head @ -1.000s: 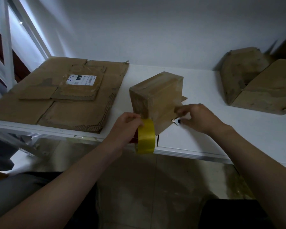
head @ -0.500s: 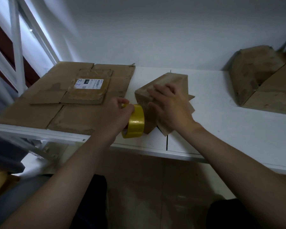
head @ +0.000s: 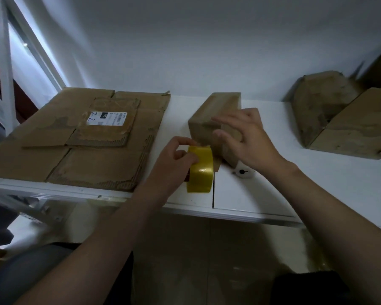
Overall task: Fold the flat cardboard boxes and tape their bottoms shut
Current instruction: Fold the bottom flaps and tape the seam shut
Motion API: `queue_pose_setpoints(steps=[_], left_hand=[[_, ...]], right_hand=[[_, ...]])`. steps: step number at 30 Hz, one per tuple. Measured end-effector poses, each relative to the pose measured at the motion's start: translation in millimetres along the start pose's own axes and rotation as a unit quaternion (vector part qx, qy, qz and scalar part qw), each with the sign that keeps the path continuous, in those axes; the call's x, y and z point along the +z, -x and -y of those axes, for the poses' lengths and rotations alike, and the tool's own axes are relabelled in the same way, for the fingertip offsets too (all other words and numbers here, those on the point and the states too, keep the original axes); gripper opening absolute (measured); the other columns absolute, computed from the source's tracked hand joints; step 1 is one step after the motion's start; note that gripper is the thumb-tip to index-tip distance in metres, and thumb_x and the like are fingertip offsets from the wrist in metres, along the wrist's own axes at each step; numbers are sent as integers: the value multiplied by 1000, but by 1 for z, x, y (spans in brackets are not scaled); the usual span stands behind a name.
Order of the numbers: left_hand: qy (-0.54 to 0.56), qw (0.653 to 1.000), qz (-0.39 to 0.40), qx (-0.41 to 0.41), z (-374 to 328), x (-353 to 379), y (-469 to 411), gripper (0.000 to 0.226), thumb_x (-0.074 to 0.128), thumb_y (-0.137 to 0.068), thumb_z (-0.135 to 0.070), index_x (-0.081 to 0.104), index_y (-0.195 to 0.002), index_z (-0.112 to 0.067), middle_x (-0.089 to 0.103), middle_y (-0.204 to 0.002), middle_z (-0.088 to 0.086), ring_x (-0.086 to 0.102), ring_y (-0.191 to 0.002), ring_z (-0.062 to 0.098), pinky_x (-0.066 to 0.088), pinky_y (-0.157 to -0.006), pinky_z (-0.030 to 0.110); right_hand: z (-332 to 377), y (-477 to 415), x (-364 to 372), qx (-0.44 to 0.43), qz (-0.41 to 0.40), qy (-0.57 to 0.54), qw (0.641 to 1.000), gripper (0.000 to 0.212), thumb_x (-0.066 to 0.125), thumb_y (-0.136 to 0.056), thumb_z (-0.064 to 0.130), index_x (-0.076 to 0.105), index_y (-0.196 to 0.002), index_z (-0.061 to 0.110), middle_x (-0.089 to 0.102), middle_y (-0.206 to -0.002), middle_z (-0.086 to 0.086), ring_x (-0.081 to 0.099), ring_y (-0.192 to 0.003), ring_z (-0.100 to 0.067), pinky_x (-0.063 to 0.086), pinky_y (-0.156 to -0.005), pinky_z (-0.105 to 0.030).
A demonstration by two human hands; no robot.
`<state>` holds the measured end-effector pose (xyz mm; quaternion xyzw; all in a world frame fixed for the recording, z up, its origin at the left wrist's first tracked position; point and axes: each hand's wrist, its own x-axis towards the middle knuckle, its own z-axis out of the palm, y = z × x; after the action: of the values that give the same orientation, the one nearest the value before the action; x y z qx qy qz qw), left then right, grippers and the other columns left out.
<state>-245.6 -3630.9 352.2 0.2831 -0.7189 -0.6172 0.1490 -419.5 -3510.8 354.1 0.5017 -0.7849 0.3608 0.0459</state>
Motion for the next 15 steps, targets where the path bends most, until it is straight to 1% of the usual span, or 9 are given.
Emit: queue_pose_setpoints(steps=[2,3,4,5,7,9,10,13,15], left_hand=[[3,1000,17,22,-2,7,4,24,57,-97,-13,57,-115,-29,62,-103,24,64,-97,36,59,-82,48],[5,999,24,30,-3,10,6,25,56,-97,-13,57,-115,-29,63,-100,21,64,-98,38,58,-82,50],[9,999,27,36,-5,13,7,25,57,-95,-15,57,-115,-30,64,-97,15,64,-99,38,58,-80,50],[12,999,28,37,-7,15,9,26,57,-92,-18,57,-114,-32,65,-95,8,64,-98,37,57,-78,48],[15,999,27,38,-9,18,9,31,56,-84,-24,58,-113,-36,65,-88,-3,62,-94,36,55,-76,51],[9,998,28,52,-10,19,9,33,55,-87,-21,56,-115,-38,64,-82,-12,60,-88,32,54,-76,51],[9,998,26,55,-12,20,11,33,55,-92,-17,56,-116,-39,65,-84,-10,62,-88,33,56,-76,52],[9,998,15,65,-17,25,12,36,55,-95,-10,57,-113,-42,64,-100,12,64,-94,44,56,-81,60],[12,998,10,66,-19,29,12,34,59,-91,-18,55,-115,-41,62,-106,17,63,-98,44,54,-86,62]], right_hand=[[10,0,-12,37,101,-61,992,40,60,-92,57,68,-126,38,59,-126,27,39,-124,-6,32,-102,-25],[11,0,-16,43,153,-73,985,37,63,-90,57,71,-121,40,63,-125,26,46,-123,-3,35,-101,-23],[11,2,-19,52,185,-90,977,32,67,-89,54,74,-116,39,67,-120,23,54,-117,-1,40,-98,-22],[11,4,-21,74,193,-128,970,26,70,-88,49,77,-110,37,71,-113,21,61,-109,0,45,-93,-22],[14,9,-23,120,161,-194,960,16,76,-86,38,80,-101,32,76,-100,12,67,-96,-7,53,-83,-25],[14,13,-21,138,125,-216,959,6,78,-86,30,81,-90,28,77,-93,3,69,-93,-15,55,-83,-31],[15,15,-20,143,118,-221,957,4,77,-87,26,81,-86,27,77,-90,1,69,-91,-16,55,-81,-30],[15,16,-20,161,95,-204,961,12,73,-90,21,79,-81,27,75,-84,-2,68,-84,-17,52,-76,-27],[16,18,-19,148,82,-166,972,16,69,-93,20,75,-81,29,73,-84,1,63,-77,-5,46,-69,-16]])
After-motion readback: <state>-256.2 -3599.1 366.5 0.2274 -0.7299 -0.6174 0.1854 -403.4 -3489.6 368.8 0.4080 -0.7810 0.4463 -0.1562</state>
